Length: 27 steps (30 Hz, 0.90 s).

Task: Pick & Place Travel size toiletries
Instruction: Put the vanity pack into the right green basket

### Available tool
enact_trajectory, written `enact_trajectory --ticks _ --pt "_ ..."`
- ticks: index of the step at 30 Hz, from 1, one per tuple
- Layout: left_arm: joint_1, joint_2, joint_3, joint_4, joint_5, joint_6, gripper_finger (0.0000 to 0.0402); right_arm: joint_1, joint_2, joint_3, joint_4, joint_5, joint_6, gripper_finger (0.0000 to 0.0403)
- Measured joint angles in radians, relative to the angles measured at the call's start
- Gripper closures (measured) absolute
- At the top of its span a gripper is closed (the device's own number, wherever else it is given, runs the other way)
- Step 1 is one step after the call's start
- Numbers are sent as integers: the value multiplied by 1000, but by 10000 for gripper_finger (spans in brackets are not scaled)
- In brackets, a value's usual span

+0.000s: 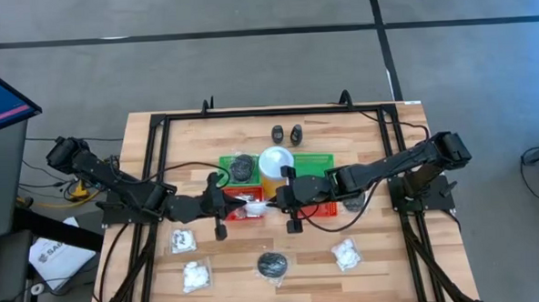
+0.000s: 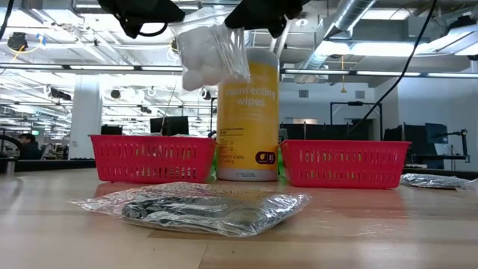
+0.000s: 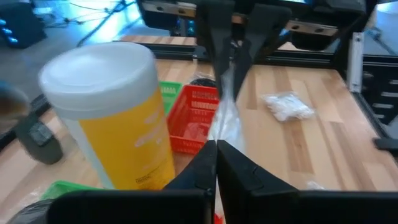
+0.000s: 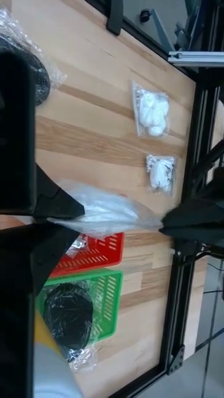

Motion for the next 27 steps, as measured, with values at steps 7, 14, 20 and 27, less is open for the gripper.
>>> enact_trajectory --ticks 7,14,20,27 --pt "0 0 0 0 -32 0 354 4 -31 0 -41 9 7 402" --pt "0 0 0 0 -33 0 317 6 -98 0 -127 22 33 402" --pt "0 0 0 -1 -33 0 314 28 -136 0 -240 110 74 403" --pt "0 0 0 -1 -33 -2 314 58 -182 -10 -369 209 160 403"
